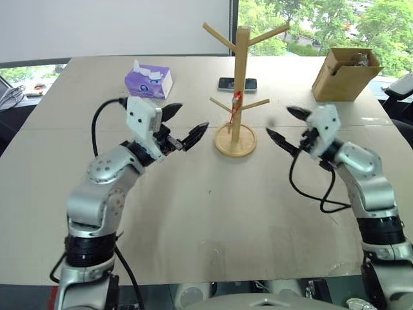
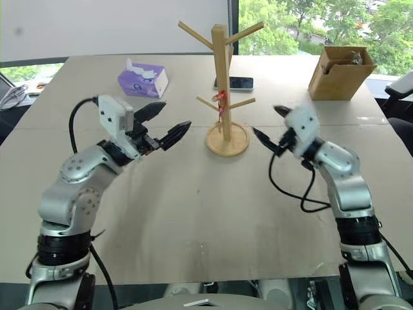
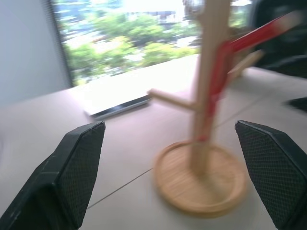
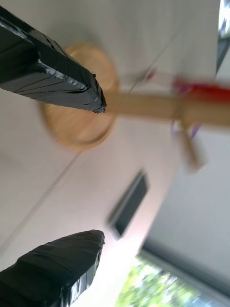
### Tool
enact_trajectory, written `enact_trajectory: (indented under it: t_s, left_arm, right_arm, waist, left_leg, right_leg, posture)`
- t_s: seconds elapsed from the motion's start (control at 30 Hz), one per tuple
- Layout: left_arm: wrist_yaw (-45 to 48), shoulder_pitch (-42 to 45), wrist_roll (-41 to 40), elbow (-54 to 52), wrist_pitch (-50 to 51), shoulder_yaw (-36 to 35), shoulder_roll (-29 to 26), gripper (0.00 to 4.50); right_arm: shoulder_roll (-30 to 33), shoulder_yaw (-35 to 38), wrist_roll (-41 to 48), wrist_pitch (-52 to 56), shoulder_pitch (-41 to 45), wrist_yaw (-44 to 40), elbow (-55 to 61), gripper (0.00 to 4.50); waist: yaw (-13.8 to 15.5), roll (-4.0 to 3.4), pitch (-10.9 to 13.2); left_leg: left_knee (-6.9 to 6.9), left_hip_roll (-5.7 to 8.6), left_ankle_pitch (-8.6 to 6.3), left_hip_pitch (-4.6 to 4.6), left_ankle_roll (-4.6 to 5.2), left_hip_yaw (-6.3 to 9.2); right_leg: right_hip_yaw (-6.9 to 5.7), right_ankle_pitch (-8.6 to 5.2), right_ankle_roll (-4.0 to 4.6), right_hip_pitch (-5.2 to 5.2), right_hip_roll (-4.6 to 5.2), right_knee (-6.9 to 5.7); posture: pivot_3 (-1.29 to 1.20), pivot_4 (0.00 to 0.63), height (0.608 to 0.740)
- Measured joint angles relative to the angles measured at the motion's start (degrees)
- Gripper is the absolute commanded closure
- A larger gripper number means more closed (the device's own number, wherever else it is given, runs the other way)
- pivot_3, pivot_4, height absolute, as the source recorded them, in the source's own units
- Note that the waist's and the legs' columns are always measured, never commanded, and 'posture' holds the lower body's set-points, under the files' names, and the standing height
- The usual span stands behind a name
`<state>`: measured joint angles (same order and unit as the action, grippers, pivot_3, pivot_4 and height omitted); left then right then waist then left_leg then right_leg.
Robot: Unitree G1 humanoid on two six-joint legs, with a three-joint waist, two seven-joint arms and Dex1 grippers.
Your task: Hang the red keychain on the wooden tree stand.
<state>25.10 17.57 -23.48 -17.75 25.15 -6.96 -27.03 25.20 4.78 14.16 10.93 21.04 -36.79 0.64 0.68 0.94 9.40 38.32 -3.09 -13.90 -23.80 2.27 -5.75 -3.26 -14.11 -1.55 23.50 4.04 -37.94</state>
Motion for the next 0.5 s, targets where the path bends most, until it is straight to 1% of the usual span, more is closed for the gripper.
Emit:
enact_trajectory:
  t_s: [0.07, 0.13, 0.3, 0.37, 0.5]
  left_arm:
    - [-3.72, -0.51, 3.81, 2.74, -2.81, 0.42, 2.84, 0.0]
    - [-7.9, -0.61, 8.22, 6.8, -6.81, 0.7, 5.38, 0.0]
    - [-12.68, -0.89, 12.11, 13.05, -13.5, -0.02, 9.31, 0.0]
    - [-14.48, -1.3, 13.15, 15.79, -16.73, -1.61, 10.41, 0.0]
    - [-16.76, -2.82, 13.84, 19.91, -21.42, -4.37, 11.54, 0.0]
  right_arm:
    - [-1.72, 3.31, 0.56, -1.06, -0.71, 2.5, -4.85, 0.3]
    - [-3.3, 6.07, 0.63, -4.1, -0.7, 5.32, -12.24, 0.3]
    - [-4.94, 8.12, -0.23, -10.91, -0.05, 9.28, -22.46, 0.3]
    - [-5.34, 8.55, -0.6, -13.5, 1.05, 11.22, -25.78, 0.3]
    - [-5.39, 8.92, -1.48, -16.57, 3.28, 13.49, -28.65, 0.3]
  waist:
    - [-0.1, 0.01, 0.0]
    - [-0.19, 0.01, 0.0]
    - [-0.23, 0.01, 0.0]
    - [-0.45, 0.01, 0.0]
    - [-0.98, 0.01, 0.0]
  left_leg:
    - [0.0, -0.02, 0.0, 0.02, 0.0, 0.0]
    - [-0.02, -0.02, 0.0, 0.02, 0.0, -0.01]
    - [-0.02, -0.03, 0.0, -0.02, 0.0, -0.11]
    - [-0.02, -0.07, 0.0, -0.01, 0.0, -0.12]
    - [-0.03, -0.1, 0.0, 0.0, 0.0, -0.11]
  right_leg:
    - [0.0, 0.0, 0.0, 0.0, -0.05, -0.01]
    - [0.0, 0.0, 0.01, 0.02, -0.06, -0.02]
    - [0.07, 0.0, 0.01, 0.08, -0.03, 0.01]
    - [0.07, 0.0, 0.0, 0.08, -0.03, 0.0]
    - [0.07, 0.0, 0.0, 0.08, -0.02, -0.01]
  posture:
    - [0.0, 0.15, 0.74]
    - [0.0, 0.15, 0.74]
    - [0.0, 0.15, 0.74]
    - [0.0, 0.15, 0.74]
    - [0.0, 0.15, 0.74]
